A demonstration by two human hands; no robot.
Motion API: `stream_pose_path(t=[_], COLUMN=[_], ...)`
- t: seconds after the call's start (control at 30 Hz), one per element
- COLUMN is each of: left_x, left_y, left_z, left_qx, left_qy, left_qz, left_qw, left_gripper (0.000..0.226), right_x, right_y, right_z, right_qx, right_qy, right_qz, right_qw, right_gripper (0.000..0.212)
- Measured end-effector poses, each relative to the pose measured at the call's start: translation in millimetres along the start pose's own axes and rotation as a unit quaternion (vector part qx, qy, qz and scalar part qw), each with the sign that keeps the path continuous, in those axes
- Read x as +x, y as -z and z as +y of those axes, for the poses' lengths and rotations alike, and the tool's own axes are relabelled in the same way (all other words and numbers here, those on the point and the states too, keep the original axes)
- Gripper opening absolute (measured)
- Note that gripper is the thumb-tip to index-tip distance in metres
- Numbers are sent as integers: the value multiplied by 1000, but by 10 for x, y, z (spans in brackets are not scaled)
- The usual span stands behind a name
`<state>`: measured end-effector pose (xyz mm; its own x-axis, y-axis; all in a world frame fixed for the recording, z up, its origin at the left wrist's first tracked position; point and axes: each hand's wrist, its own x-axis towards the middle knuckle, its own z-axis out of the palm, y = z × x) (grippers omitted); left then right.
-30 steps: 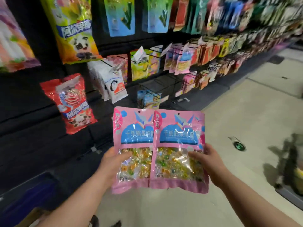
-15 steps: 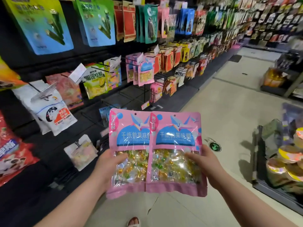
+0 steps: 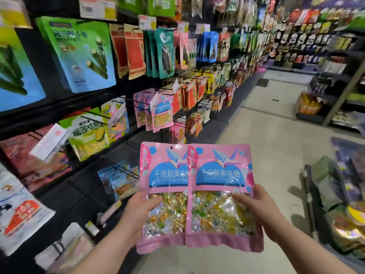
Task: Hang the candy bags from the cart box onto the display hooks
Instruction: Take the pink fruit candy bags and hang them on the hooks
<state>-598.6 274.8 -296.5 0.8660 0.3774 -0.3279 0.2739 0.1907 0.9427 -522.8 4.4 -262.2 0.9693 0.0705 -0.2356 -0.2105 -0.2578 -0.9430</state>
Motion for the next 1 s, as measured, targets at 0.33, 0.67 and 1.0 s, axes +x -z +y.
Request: stream_pose_path(t=[0.33,0.67,1.0], left_x=[761,1420,1722], left_y=[-734,-2206,-2858], left_z=[215,307,392], left_qx=[9,-34,-85], left_qy=[-8,-8,-3], left_qz=[-7,18,101], left_qw=[1000,999,991], left_gripper=[22,27,28], right_x=[923,2237,3331], right_y=[458,1667,1991], right_z=[-166,-345,-411], right_qx=[7,-10,-45], right_qy=[4,38,52], right_qz=[11,-31,-108], right_qw=[1000,999,992], right_gripper=[33,34,32])
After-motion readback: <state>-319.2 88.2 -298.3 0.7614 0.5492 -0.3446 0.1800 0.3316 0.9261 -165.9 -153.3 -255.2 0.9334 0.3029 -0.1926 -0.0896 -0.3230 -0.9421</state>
